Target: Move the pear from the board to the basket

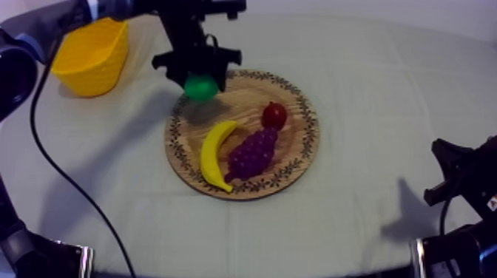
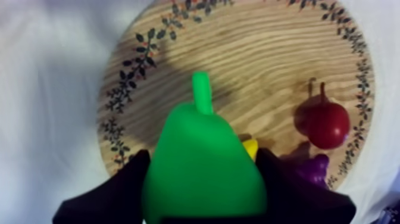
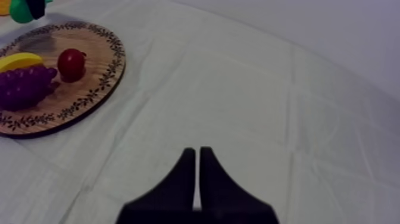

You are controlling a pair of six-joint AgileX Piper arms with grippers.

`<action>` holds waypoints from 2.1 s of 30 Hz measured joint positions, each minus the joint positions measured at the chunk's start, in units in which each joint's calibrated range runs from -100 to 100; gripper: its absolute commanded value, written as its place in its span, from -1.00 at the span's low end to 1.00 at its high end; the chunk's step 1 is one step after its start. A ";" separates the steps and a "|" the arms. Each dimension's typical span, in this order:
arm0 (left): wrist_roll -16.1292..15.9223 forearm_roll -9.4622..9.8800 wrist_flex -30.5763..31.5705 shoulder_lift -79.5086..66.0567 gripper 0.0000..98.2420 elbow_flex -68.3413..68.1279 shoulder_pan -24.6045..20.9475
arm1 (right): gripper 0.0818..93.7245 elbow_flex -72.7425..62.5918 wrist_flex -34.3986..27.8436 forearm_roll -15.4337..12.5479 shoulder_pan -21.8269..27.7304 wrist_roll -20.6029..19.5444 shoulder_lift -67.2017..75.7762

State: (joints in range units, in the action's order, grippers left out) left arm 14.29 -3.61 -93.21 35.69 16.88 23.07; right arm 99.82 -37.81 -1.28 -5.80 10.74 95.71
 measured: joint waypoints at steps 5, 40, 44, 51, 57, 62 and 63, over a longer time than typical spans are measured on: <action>-0.36 0.59 -1.98 -6.84 -0.07 0.07 -0.93 | -0.99 0.00 0.00 0.00 0.00 -0.03 0.00; -11.11 6.33 -5.47 -12.22 -0.12 9.52 -21.66 | -0.99 0.00 0.00 0.00 0.00 -0.03 0.00; -12.05 7.02 -5.58 -9.32 -0.12 12.72 -24.37 | -0.99 0.00 0.00 0.00 0.00 -0.03 0.00; -12.89 7.23 -5.43 -4.18 -0.12 17.14 -26.87 | -0.99 0.00 0.00 0.00 0.00 -0.03 0.00; -13.34 6.86 -4.48 0.59 -0.12 20.09 -27.66 | -0.99 0.00 0.00 0.00 0.00 -0.18 0.00; -13.55 6.69 -3.53 5.08 -0.13 22.21 -28.23 | -0.99 0.00 0.00 0.00 0.00 -0.03 0.00; -13.56 6.63 -3.30 6.16 -0.13 22.61 -28.36 | -0.99 0.00 0.00 0.00 0.00 -0.03 0.00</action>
State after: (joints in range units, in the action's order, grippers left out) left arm 0.73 3.02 -96.50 41.85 39.49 -5.29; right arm 99.82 -37.81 -1.28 -5.80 10.72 95.71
